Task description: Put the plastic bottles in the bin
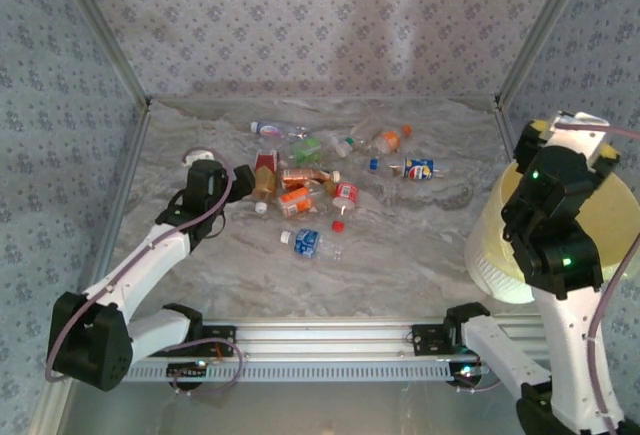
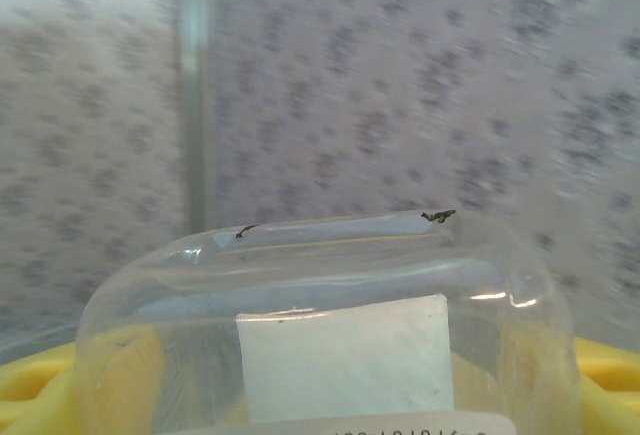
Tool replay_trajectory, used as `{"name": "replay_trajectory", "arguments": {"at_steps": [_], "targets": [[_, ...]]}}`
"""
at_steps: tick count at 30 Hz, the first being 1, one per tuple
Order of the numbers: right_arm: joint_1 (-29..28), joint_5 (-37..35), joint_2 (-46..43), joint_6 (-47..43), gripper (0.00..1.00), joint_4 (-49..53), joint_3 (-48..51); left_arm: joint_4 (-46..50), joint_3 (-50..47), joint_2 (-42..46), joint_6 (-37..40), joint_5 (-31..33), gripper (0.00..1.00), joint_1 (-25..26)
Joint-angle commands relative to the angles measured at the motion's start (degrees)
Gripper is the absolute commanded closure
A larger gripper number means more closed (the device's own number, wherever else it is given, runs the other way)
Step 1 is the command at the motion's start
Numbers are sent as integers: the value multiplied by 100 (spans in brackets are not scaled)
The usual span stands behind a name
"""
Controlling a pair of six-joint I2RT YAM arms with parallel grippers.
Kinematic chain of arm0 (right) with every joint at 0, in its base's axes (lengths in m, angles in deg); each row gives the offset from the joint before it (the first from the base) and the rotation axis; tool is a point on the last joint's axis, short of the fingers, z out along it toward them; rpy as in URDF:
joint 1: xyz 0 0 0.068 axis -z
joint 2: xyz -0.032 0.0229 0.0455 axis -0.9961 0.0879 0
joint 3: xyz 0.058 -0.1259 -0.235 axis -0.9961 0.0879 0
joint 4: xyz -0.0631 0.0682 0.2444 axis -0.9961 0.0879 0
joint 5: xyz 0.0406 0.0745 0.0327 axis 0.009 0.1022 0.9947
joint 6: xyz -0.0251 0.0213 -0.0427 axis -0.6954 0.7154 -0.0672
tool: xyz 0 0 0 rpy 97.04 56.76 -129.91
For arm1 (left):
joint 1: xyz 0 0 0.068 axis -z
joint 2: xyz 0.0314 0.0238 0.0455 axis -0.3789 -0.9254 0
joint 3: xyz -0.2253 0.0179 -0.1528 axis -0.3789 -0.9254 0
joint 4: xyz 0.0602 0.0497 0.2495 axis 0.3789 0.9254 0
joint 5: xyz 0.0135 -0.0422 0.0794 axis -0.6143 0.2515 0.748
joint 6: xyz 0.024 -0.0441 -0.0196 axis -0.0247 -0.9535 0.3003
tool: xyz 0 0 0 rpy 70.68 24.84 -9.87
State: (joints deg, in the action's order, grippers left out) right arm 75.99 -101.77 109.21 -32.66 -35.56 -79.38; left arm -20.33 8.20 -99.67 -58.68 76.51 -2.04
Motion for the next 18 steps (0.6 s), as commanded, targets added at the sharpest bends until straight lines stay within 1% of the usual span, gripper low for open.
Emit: {"name": "replay_trajectory", "arguments": {"at_steps": [1,6,9,13,17,18], "targets": [[809,-3,5,283,37,736,-204,-117,107,-20,-93,-106,2,-28],[2059,682,252,1010,34,1535,116,-128,153,-94,-77,-117,2,-28],[2527,926,431,1325,32,1692,303,-37,286,-190,-37,-213,2,-32],[2834,1106,621,1707,26,1772,626,92,397,-282,-5,-215,2,-27],[2903,1215,672,1790,26,1551,959,147,401,-284,-51,-158,2,-30],[2914,1175,687,1855,25,1531,1173,172,407,-301,-73,-156,2,-32]]}}
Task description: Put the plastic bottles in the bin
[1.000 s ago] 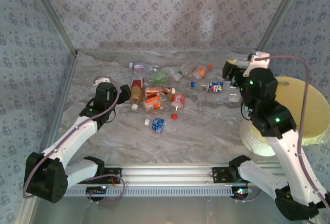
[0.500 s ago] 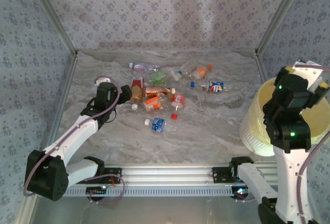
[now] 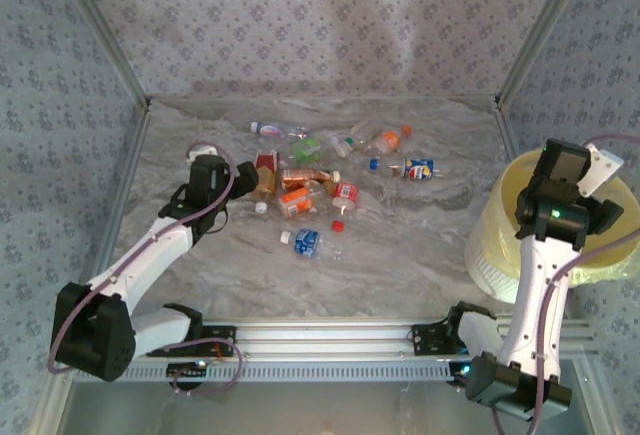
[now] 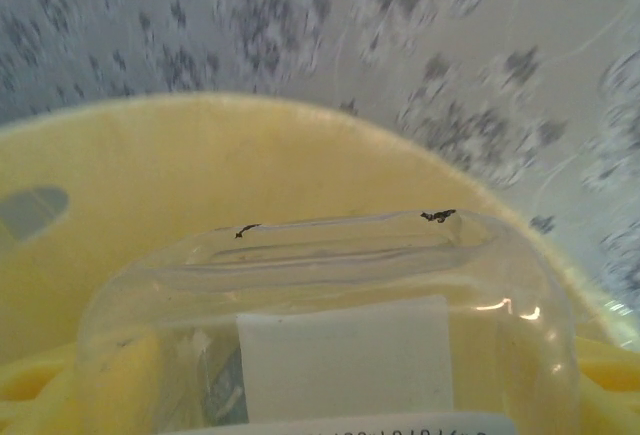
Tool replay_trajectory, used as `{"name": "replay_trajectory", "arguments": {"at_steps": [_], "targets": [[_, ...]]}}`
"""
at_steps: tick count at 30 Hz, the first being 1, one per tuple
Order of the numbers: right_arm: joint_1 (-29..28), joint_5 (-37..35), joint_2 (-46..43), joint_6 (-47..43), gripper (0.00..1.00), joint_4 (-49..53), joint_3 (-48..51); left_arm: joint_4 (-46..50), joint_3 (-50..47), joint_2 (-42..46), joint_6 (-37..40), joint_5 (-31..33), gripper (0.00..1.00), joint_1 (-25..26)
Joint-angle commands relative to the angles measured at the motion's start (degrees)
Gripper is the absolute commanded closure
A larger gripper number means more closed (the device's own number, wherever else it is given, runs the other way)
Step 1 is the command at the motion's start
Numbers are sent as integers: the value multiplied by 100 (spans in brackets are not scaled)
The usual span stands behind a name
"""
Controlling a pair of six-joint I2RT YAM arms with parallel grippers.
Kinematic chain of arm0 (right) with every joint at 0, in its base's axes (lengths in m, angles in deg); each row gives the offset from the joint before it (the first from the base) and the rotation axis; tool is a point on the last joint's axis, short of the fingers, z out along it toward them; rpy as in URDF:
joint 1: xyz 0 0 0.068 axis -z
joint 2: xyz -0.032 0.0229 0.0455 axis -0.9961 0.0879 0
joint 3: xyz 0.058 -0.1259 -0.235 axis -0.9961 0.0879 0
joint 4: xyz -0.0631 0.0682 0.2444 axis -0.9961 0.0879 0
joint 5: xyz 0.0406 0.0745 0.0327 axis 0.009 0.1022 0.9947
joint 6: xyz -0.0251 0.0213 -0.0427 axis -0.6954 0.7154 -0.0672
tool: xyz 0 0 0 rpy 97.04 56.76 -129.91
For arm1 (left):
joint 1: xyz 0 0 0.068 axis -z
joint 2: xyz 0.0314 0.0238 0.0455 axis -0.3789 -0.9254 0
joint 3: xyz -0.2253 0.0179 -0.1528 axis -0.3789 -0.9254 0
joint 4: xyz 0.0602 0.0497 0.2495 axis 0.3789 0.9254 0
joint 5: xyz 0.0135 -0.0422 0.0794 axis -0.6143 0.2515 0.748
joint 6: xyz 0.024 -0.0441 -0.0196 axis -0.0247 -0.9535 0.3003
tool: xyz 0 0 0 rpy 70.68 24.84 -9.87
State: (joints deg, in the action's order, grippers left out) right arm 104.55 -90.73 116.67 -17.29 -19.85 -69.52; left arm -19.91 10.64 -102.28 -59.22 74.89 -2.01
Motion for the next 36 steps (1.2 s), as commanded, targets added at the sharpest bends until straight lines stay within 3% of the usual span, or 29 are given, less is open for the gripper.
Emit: {"name": "replay_trajectory", "arguments": {"at_steps": [1,3,6,20,24,32,36], "targets": [[62,35,-52,385,25,-41,252,163,165,-48,-34,19,2,-40],[62,-25,-79,497,21,-49,357,256,192,-75,-60,56,2,-37],[62,41,-169,473,1,-98,472,334,211,-131,-65,96,2,-38],[-458,687,-540,485,0,69,-174,459,316,-349,-116,82,2,-91],[-927,1587,-603,304,0,-57,-384,500,321,-383,-185,78,2,-133],[-1930,4183,-737,184,0,-1627,-58,756,488,-558,-194,-173,2,-240],[-2779,4442,-523,-30,0,-2275,303,1067,735,-775,-7,-347,2,-250]]}}
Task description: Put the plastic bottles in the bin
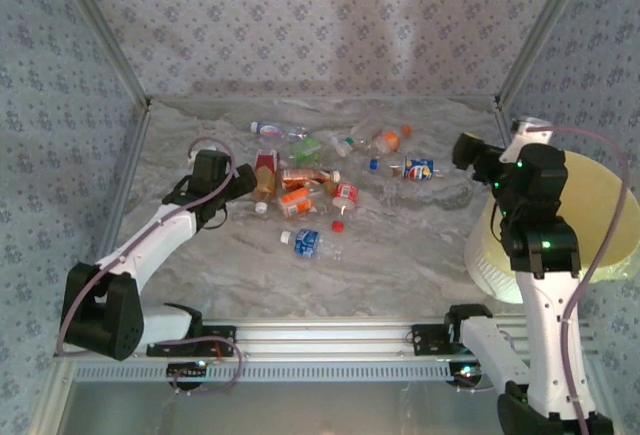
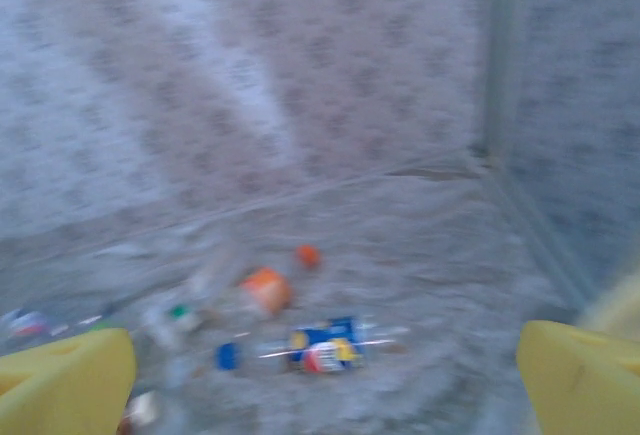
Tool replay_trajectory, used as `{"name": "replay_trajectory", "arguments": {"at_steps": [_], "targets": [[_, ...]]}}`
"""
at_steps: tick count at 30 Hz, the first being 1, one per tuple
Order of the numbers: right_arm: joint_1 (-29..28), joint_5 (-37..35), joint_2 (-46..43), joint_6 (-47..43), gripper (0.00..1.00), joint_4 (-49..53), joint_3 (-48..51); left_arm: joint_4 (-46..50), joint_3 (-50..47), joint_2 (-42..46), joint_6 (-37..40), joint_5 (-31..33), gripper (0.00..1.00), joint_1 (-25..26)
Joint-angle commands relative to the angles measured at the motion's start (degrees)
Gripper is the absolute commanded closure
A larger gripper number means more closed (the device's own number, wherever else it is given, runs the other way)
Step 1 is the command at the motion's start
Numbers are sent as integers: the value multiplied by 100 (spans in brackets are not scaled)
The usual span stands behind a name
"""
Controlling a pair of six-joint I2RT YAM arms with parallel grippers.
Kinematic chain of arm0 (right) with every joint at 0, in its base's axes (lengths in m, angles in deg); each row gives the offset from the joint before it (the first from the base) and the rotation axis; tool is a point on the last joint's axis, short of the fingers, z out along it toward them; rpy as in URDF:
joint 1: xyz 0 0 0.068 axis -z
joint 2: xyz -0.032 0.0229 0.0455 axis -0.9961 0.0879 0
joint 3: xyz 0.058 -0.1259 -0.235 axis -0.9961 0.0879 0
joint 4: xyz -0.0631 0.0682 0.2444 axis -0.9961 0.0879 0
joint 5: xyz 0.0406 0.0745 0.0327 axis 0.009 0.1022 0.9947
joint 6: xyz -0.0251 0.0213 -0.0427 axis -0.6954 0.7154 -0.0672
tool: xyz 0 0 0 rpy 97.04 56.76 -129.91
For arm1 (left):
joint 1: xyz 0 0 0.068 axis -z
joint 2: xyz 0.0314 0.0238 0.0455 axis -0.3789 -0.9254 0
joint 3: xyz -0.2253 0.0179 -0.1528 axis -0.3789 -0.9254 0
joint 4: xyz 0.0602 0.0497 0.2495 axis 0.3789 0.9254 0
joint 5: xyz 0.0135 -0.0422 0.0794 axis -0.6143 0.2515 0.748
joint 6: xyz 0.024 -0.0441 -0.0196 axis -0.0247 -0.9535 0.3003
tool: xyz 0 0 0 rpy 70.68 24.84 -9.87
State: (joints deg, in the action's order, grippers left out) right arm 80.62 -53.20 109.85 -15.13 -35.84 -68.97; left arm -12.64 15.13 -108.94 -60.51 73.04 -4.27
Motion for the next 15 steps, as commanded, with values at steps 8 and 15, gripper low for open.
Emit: {"name": "replay_trajectory", "arguments": {"at_steps": [8,15], "targets": [[-1633,-11,586,-463,0,-1527,578,432,534,-548,820,-536,3,274],[-1980,-311,748,-466,0,-1931,806,926,1398,-1643,1292,-346,7,575]]}}
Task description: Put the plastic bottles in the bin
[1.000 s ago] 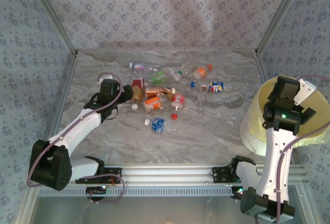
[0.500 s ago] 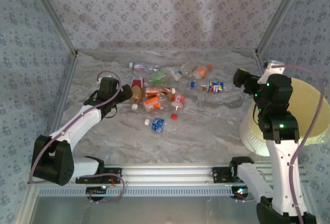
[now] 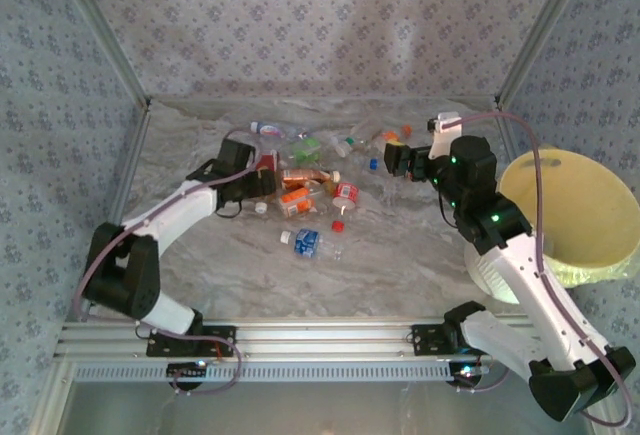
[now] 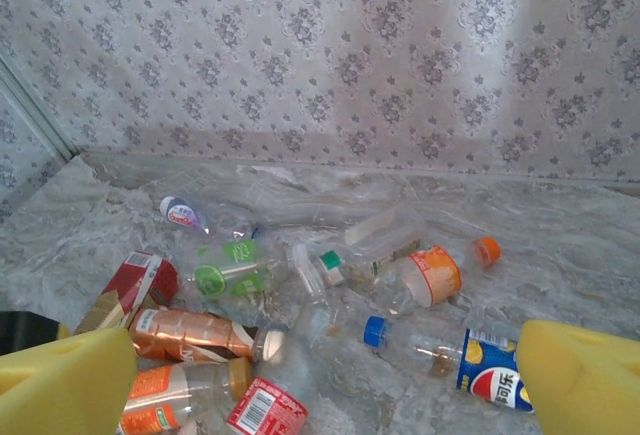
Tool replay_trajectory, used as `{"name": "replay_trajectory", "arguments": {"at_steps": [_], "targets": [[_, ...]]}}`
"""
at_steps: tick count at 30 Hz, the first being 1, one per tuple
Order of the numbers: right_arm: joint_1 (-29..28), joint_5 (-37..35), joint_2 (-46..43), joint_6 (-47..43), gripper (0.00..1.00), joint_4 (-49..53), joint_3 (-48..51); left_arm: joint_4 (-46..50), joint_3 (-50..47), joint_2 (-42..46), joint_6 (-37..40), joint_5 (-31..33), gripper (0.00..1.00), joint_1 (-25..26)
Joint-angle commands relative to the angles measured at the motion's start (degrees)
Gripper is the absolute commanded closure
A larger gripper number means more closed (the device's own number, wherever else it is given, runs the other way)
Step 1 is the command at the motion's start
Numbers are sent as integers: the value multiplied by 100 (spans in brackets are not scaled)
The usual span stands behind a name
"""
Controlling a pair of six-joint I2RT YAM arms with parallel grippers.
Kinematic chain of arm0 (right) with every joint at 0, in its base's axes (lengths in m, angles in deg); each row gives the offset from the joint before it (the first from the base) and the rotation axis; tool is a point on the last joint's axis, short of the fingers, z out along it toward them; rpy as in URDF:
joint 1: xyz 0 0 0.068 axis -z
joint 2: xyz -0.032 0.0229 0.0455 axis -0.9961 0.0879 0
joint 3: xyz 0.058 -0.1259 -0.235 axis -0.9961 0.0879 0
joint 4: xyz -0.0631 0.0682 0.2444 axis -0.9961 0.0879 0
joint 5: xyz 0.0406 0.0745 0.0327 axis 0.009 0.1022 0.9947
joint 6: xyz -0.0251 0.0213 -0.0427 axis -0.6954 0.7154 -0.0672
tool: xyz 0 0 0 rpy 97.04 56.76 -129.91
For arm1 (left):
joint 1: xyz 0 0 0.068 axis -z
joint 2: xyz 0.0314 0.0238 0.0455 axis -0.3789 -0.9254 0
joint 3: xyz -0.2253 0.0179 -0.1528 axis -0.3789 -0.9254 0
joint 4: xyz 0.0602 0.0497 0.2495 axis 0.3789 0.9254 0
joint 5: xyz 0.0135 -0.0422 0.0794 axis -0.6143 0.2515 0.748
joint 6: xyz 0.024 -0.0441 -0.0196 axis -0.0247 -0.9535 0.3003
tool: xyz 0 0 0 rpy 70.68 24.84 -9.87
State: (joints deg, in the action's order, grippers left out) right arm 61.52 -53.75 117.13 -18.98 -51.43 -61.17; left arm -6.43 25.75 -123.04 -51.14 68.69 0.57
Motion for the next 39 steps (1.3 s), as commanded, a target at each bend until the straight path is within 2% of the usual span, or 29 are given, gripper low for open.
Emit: {"name": "replay_trajectory", "arguments": {"at_steps": [1,6,11,20,22,26,39], "targets": [[-89,-299,28,-90,0,-360,20,274,393,-363,363,158,7,126],[-115,-454,-23,-133,0,-245,57,273,746,-957,486,474,11,137],[-118,-585,-112,-141,0,-146,122,339,1140,-1473,681,441,13,143],[-127,-676,-129,-173,0,-22,144,213,1209,-1961,787,391,15,75],[-129,-678,-108,-163,0,-23,165,140,1154,-1955,865,371,17,73],[-169,-737,-44,-37,0,-77,254,75,1050,-1809,990,324,29,56],[-325,-553,109,719,0,-442,486,-442,306,-367,1334,135,37,37]]}}
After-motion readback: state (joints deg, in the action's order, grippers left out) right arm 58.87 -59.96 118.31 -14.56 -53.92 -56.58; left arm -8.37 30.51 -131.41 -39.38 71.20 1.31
